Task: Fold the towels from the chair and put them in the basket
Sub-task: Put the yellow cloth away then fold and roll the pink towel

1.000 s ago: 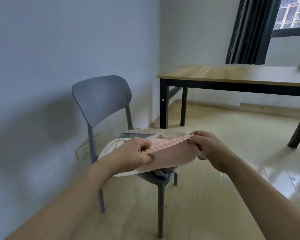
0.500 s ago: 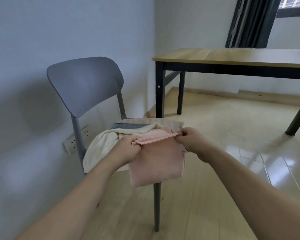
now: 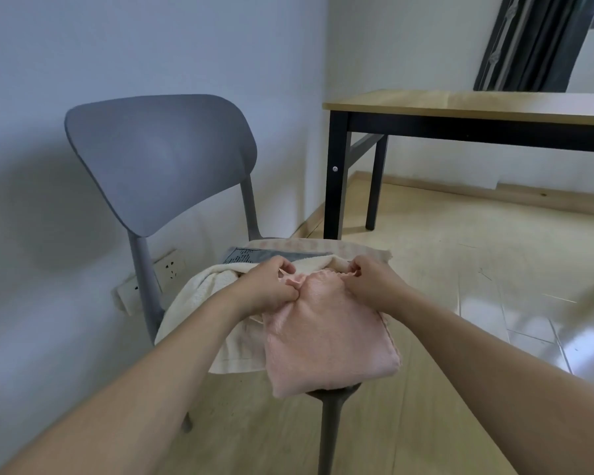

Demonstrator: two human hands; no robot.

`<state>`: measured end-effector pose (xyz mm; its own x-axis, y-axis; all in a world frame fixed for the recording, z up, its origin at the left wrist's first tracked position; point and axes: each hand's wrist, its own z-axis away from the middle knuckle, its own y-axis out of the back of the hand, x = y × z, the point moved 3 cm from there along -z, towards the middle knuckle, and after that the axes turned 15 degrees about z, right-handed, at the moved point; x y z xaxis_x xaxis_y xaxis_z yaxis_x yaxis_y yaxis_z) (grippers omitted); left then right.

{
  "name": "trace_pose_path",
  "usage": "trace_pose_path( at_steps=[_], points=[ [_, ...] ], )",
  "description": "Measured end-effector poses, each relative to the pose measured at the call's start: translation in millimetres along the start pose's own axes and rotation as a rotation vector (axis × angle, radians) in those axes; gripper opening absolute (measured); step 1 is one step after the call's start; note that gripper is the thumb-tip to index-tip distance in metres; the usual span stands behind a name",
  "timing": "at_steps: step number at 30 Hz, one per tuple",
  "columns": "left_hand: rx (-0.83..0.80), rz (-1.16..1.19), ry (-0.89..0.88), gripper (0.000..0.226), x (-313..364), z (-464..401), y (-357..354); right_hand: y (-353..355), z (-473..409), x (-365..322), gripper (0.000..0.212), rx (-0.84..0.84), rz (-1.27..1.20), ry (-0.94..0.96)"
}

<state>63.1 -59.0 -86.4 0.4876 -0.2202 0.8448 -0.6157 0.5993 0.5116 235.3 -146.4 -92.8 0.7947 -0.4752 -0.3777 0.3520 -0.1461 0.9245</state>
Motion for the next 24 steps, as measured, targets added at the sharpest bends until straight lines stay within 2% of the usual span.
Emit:
trace_pose_path(
  at_steps=[2,6,10,13,16,18,21,24],
  points=[
    [0.041,-0.102,-0.033,0.036,2,3,2,3,4,-2,0.010,-0.002,-0.023,0.023],
    [0.113,-0.234,-0.220,0.010,18,23,0,14,17,-11,0.028,-0.006,0.063,0.108],
    [0.059,-0.278,-0.420,0.019,36,57,2,26,30,-15,0.024,-0.019,0.166,0.197],
    [0.075,-0.511,-0.545,0.020,43,78,6,33,40,-15,0.013,-0.036,0.236,0.239],
    [0.223,-0.868,-0.738,0.013,41,94,0,37,53,-14,0.018,-0.083,0.183,0.253],
    [0.282,-1.060,-0.742,0.016,35,97,-6,38,61,-13,0.021,-0.113,0.169,0.258],
    [0.393,-1.153,-0.626,0.028,27,96,-8,38,70,-12,0.015,-0.141,0.202,0.264],
    [0.413,-1.129,-0.524,0.021,38,101,-6,42,81,-17,0.046,-0.155,0.229,0.288]
  ],
)
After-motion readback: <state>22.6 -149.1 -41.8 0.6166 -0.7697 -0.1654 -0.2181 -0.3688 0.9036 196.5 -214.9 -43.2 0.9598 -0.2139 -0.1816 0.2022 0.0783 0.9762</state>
